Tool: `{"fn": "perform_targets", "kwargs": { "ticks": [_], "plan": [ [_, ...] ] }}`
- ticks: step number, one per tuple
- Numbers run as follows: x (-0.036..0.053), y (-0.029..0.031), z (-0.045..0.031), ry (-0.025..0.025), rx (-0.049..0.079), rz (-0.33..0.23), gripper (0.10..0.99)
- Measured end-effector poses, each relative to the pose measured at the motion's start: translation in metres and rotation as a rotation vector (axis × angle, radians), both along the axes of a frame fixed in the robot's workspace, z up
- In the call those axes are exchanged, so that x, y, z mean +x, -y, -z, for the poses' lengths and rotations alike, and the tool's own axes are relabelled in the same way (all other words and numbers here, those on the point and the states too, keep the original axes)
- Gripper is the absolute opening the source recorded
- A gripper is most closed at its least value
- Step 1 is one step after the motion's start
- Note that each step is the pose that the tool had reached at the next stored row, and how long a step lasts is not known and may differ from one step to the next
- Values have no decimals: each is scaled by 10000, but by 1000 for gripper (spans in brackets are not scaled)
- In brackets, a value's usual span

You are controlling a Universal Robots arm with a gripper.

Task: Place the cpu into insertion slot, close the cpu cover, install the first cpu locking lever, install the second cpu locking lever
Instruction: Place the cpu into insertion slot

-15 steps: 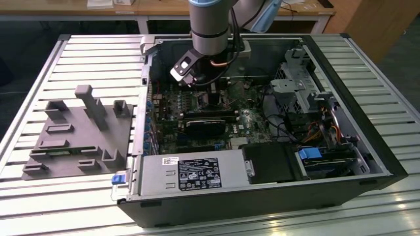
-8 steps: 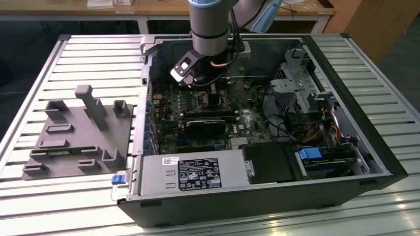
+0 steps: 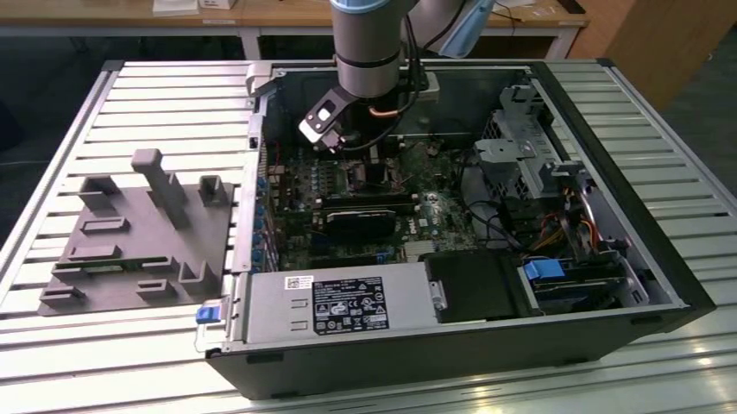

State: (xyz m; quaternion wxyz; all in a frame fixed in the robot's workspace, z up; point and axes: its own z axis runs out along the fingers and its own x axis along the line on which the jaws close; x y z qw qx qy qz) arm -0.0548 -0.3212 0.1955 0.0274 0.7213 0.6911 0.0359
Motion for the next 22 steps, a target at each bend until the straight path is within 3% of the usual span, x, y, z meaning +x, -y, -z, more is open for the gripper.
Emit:
{"fn": "perform_targets", "kwargs": {
  "ticks": [6,8,9,15,22],
  "plan": [
    [0,-1,1,1,1,0,533],
    [0,0,1,0,0,0,545],
    [0,-1,1,1,1,1,608],
    [0,-1,-1,1,1,0,608],
    [0,0,-84,3,1,0,608]
  ]
}}
